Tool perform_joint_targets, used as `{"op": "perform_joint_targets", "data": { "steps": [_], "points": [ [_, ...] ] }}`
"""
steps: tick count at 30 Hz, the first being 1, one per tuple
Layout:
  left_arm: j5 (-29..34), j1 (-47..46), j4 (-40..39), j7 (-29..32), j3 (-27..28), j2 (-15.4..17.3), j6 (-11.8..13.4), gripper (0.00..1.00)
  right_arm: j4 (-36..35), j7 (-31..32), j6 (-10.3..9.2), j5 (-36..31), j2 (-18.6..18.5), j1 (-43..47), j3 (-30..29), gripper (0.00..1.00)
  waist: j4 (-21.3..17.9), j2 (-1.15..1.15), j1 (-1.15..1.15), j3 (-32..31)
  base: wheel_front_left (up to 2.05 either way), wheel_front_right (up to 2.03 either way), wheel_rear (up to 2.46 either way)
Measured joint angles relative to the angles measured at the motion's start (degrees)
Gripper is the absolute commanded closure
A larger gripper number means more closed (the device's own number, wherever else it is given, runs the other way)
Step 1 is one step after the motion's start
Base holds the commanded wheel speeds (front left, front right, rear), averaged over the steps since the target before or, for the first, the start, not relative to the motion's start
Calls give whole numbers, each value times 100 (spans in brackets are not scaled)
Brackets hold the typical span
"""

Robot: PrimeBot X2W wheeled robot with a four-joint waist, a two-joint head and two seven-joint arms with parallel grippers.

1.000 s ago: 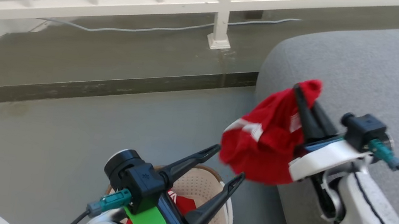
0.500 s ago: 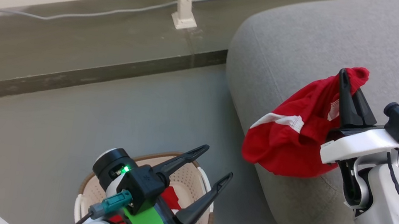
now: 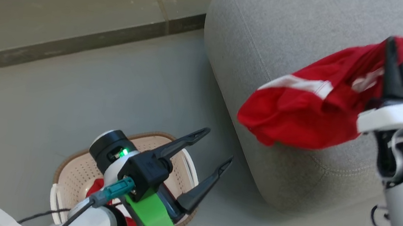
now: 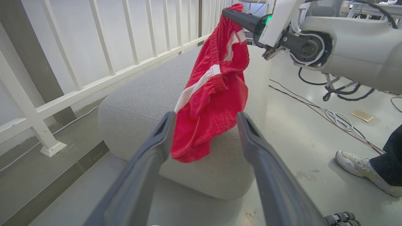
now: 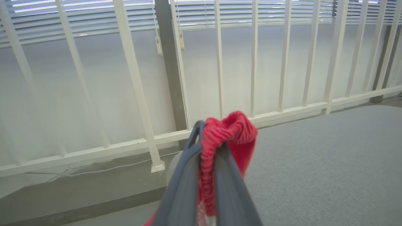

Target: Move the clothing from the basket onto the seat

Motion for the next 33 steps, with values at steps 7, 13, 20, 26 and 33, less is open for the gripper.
{"op": "perform_joint_targets", "data": {
  "steps": [7,13,20,26,33],
  "points": [
    [85,-242,-19,60,-9,-4,-5,0,271,0,0,53,-247,-737,-325,100,-4,0,0,356,0,0,0],
    [167,-431,-30,109,-57,-19,-43,0,461,-8,-8,53,-554,-1489,-567,100,126,0,0,622,0,0,0],
    [219,-607,-34,158,-71,-25,-66,0,704,-7,-59,52,-934,-2232,-821,100,396,0,0,872,0,0,0],
    [265,-777,-79,159,-70,-40,-84,0,1109,74,-194,58,-1240,-2548,-1078,100,606,0,0,1122,0,0,0],
    [311,-954,-168,179,-64,-58,-93,0,1641,136,-297,123,-1489,-2593,-1340,100,833,0,0,1453,0,0,0]
  ]
}}
